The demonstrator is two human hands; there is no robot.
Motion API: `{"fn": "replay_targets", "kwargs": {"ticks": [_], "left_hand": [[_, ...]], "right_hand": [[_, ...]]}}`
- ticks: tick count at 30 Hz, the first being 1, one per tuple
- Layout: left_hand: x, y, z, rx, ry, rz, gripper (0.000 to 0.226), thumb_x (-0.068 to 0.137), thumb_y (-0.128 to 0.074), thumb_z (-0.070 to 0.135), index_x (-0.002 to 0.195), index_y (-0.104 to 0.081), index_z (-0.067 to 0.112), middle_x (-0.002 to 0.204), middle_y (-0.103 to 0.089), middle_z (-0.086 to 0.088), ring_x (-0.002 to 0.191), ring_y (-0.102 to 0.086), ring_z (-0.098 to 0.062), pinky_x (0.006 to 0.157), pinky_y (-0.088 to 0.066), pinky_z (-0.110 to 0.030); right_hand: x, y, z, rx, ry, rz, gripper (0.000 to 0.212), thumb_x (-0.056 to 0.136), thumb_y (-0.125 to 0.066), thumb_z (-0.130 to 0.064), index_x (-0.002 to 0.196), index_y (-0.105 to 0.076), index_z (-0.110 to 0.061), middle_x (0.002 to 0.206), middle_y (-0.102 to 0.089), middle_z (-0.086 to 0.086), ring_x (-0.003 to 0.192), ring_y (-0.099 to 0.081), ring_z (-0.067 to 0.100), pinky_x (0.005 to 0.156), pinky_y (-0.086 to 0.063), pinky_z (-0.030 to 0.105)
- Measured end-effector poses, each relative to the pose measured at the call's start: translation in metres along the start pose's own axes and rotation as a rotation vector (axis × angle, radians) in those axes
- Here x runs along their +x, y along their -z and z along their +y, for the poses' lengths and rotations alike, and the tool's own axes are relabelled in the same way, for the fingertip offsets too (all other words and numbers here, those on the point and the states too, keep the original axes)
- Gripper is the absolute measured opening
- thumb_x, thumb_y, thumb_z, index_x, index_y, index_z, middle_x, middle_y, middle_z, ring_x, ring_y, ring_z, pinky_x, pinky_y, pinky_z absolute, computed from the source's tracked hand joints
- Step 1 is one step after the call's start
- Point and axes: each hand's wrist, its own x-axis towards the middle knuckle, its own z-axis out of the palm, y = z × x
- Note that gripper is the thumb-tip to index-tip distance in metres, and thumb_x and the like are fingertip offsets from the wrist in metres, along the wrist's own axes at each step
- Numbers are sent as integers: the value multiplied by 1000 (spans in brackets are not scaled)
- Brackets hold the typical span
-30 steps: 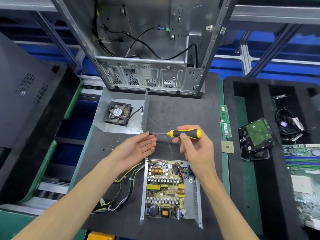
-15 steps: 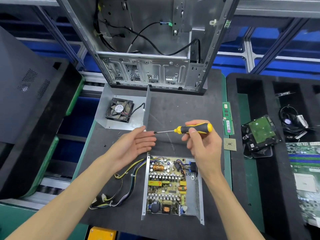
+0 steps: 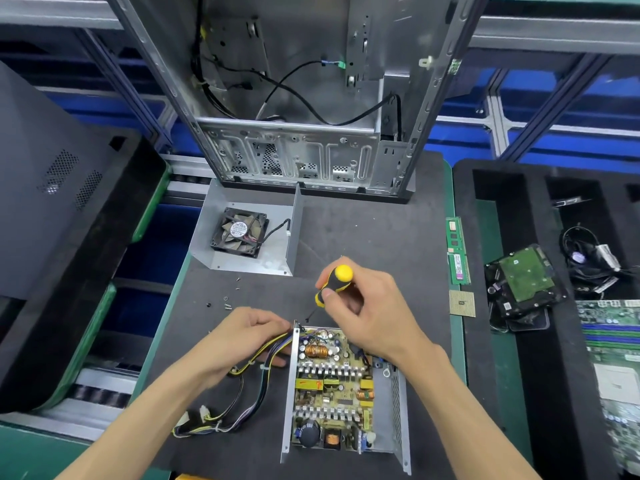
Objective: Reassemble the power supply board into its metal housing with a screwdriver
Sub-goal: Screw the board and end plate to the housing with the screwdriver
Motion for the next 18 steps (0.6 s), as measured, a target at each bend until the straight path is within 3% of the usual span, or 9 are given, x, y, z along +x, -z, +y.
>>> {"fn": "replay_targets", "kwargs": {"ticks": [9, 18], "left_hand": [[-2, -2, 3, 3, 33, 17, 26, 101, -55, 11, 97, -75, -6, 97, -75, -24, 100, -71, -41, 95, -56, -50], [-1, -1, 6, 32, 43, 9, 25, 100, -57, 11, 97, -76, -5, 99, -75, -25, 100, -71, -43, 98, -54, -54]], "right_hand": [[0, -4, 5, -24, 0, -64, 4, 93, -59, -25, 93, -59, -29, 59, -47, -6, 51, -44, 13, 56, -29, 12], [1, -5, 3, -114, 2, -159, 2, 93, -57, -31, 94, -59, -31, 63, -50, -17, 58, -50, 12, 57, -32, 12]]}}
